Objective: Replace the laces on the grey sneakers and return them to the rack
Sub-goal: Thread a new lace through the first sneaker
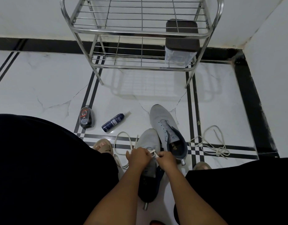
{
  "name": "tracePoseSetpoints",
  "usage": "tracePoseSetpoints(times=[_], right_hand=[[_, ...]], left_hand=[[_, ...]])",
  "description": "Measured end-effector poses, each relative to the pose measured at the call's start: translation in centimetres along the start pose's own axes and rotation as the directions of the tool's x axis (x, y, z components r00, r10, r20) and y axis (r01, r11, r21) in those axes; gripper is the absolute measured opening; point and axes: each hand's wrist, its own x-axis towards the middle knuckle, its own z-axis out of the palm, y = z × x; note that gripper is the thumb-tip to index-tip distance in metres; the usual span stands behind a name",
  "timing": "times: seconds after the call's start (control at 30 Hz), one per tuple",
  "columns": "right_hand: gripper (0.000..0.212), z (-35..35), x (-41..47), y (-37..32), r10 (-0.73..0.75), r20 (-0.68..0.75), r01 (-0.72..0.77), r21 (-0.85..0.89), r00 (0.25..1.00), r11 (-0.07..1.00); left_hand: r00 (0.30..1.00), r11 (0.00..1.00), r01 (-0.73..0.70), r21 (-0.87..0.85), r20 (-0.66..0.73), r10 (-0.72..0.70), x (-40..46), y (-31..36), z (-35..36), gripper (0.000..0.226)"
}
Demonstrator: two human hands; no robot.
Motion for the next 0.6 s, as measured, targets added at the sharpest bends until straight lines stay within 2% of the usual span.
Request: tracePoseSetpoints(times=[0.17,0.33,0.4,0.5,0.57,0.6], right_hand=[[0.016,0.4,0.3,0.2,0.002,0.01,-0.002,0.02,1.0,1.0],[0.015,0.5,0.8,0.9,0.109,0.003,-0.104,0.316,0.994,0.943],[0.018,0.7,1.3,1.1,0.091,-0.032,-0.077,0.31,0.995,0.948],[0.019,0.8,0.7,0.1,0.084,-0.098,-0.058,0.246,0.992,0.968],[0.016,0.5,0.5,-0.4,0.095,-0.155,-0.06,0.217,0.983,0.974],[0.013,0.3,0.2,-0.8,0.119,-0.182,-0.077,0.224,0.976,0.971]], left_hand=[[0.997,1.0,-0.019,-0.008,-0.076,0.019,0.2,0.3,0.0,0.027],[0.97,0.986,-0.132,0.105,-0.189,0.15,0.3,0.8,0.7,0.027],[0.963,0.982,-0.145,0.119,-0.21,0.168,0.1,0.7,1.1,0.025],[0.936,0.996,-0.053,0.068,-0.345,0.073,-0.8,0.3,1.4,0.019],[0.923,0.997,0.066,-0.049,-0.377,-0.079,-1.7,-0.2,1.3,0.035],[0.925,0.983,0.111,-0.144,-0.346,-0.155,-2.0,-0.6,1.3,0.043]])
